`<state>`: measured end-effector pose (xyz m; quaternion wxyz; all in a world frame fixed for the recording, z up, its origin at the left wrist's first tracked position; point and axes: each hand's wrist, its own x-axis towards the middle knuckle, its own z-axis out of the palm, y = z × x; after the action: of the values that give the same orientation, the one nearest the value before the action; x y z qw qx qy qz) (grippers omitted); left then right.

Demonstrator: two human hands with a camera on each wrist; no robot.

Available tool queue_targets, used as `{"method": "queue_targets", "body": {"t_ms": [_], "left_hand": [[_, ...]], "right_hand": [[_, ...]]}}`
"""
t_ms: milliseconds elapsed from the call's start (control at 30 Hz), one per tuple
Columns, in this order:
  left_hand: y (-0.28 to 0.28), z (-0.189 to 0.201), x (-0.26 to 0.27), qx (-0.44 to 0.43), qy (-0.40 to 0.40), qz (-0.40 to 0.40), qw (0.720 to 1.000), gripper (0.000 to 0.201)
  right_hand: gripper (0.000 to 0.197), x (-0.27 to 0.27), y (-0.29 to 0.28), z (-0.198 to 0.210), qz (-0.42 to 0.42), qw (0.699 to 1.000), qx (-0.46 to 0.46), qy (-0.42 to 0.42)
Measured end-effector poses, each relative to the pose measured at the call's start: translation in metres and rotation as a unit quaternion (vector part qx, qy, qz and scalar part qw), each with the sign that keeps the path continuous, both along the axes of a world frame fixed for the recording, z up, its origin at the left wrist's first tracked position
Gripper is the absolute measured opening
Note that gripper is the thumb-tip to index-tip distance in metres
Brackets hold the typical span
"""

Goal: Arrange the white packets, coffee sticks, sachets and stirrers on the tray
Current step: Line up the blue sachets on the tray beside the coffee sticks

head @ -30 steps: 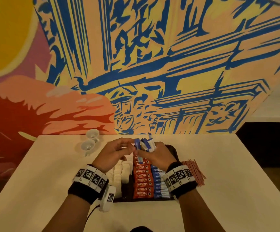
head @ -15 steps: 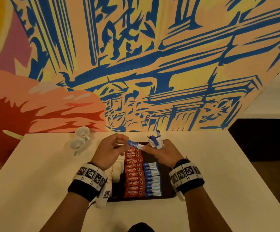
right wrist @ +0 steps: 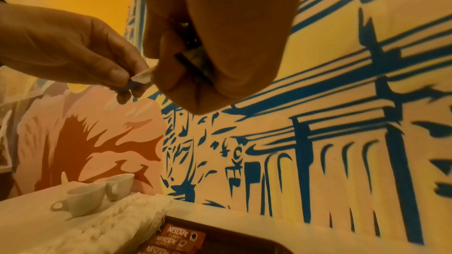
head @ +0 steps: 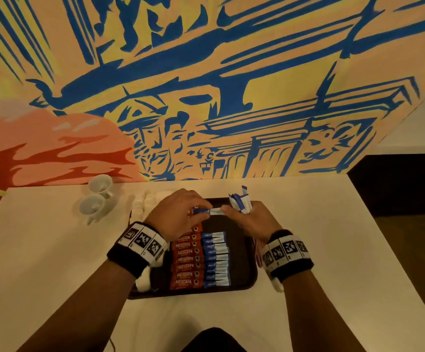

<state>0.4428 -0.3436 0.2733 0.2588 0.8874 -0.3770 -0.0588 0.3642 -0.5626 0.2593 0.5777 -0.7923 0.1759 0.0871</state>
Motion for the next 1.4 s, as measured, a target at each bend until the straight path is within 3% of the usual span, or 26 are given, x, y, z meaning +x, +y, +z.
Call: {"method": "queue_targets", "body": {"t_ms": [300,500,667,1133,1267,1400], "left_hand": [[-0.057,-0.094,0.034,0.089,0.123,0.114,0.982,0.026],[-0.078,-0.156,0.040,0.207,0.118,0.088,0.967,0.027],[-0.081,-0.183,0.042,0.275,0.114,0.067,0.952,0.031],[-0.082,-0.181,0.041,0.259,0.122,0.047,0.957,0.028],[-0.078,-0.164,0.043,0.202,0.101,0.086,0.970,0.027],[-0.072,-0.124,0.047,0.112,0.082,0.146,0.979,0.027]], "right_hand": [[0.043,-0.001,-0.044,-0.049,-0.068,0.989,0.088,0.099],[0.041,0.001,-0.065,-0.063,-0.075,0.984,0.109,0.121],[0.043,0.001,-0.077,-0.076,-0.059,0.986,0.084,0.133],[0.044,0.011,-0.065,-0.082,-0.039,0.992,0.046,0.113],[0.044,0.013,-0.059,-0.068,-0.037,0.994,0.045,0.093],[0.042,0.025,-0.046,-0.041,-0.027,0.996,0.069,0.056]]}}
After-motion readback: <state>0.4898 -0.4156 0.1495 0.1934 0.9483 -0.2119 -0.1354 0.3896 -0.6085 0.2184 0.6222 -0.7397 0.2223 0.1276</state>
